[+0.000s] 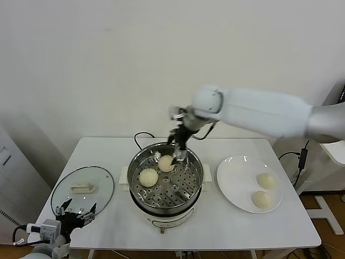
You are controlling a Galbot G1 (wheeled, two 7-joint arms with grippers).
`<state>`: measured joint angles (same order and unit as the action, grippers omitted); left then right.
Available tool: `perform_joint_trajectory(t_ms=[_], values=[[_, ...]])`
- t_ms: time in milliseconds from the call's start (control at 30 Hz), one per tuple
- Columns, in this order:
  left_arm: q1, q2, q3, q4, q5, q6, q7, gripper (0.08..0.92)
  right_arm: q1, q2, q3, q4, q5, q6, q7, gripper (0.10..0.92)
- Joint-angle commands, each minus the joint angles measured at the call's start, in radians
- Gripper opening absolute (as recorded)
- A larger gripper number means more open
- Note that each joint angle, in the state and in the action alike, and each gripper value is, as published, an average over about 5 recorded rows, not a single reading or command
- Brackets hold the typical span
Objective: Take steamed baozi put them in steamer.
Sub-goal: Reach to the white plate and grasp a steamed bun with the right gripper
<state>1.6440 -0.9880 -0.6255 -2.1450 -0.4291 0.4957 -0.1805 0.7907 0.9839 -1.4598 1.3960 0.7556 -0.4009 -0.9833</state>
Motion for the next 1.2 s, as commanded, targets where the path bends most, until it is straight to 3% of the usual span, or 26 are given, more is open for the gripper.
perform_joint_trajectory(t_ms=[33, 267, 500, 1200], values=[[-0.002, 0.001, 0.001, -0.005, -0.001, 0.002, 0.0, 0.823, 0.092, -0.338, -0.089, 0.059, -0.205, 0.121, -0.166, 0.823], [-0.002, 0.0, 0.002, -0.007, 0.0, 0.008, 0.0, 0.823, -0.138, -0.452, 0.06, -0.042, -0.404, 0.268, -0.246, 0.823], [-0.002, 0.0, 0.001, -0.01, 0.001, 0.014, -0.002, 0.823, -0.357, -0.443, 0.262, -0.191, -0.561, 0.383, -0.303, 0.823], [-0.007, 0.003, 0.004, 0.005, 0.001, 0.013, -0.001, 0.823, -0.669, -0.359, 0.492, -0.331, -0.714, 0.457, -0.291, 0.823]])
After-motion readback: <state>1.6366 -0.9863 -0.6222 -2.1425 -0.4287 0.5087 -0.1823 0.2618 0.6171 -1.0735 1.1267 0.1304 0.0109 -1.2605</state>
